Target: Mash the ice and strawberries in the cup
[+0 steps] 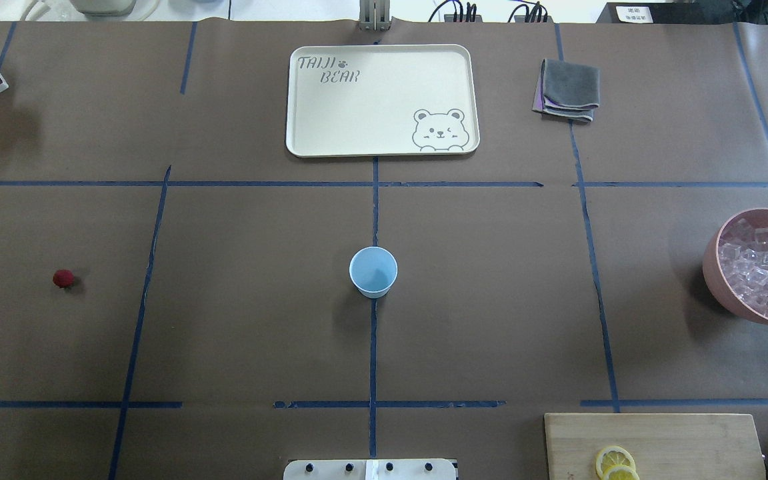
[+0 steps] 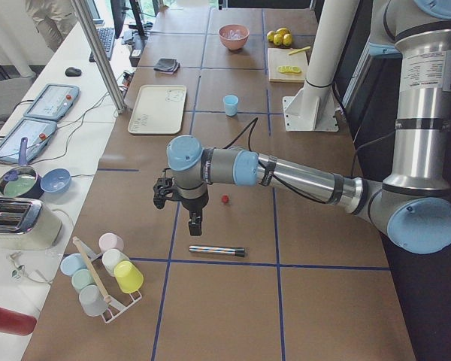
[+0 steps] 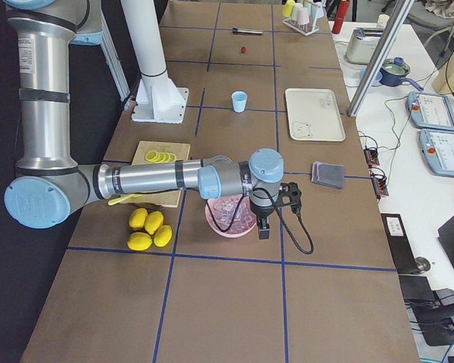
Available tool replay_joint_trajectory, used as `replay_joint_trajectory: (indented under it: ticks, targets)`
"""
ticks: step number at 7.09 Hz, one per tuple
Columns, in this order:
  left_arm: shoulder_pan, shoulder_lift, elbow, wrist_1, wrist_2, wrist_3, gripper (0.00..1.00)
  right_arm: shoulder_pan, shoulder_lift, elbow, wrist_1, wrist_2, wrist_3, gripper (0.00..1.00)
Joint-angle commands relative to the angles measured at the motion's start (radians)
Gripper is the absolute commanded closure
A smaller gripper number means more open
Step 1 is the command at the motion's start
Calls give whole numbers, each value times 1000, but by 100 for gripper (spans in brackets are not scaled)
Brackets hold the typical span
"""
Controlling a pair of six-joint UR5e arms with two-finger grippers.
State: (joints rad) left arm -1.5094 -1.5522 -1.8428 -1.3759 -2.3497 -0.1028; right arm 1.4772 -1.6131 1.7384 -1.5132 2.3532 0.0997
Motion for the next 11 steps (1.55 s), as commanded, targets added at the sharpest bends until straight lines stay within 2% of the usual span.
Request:
replay_joint_trajectory:
  ticks: [1,4,5,6,8,9,10,11]
  targets:
    - [3,-6,-24,6,6,-1,0,0,-1,1,-1,5,2,0]
    - [6,3,-30,3,0,-12,0,0,-5,1,4,12,3,0]
    - [6,20,-20,-8,-2,-6,0,0,-4,-2,7,49,12,0]
    - [6,27,-29,-9,-2,-8,0,0,-8,4,8,49,15,0]
    - [6,27,-32,-11,-2,-5,0,-5,-19,52,8,72,14,0]
    - [6,29,-33,-11,-2,-3,0,-58,-68,111,28,77,17,0]
    - [6,27,-35,-11,-2,-3,0,-125,-100,153,69,60,170,0]
    - [6,27,-35,-11,-2,-2,0,-190,-126,153,156,26,380,1]
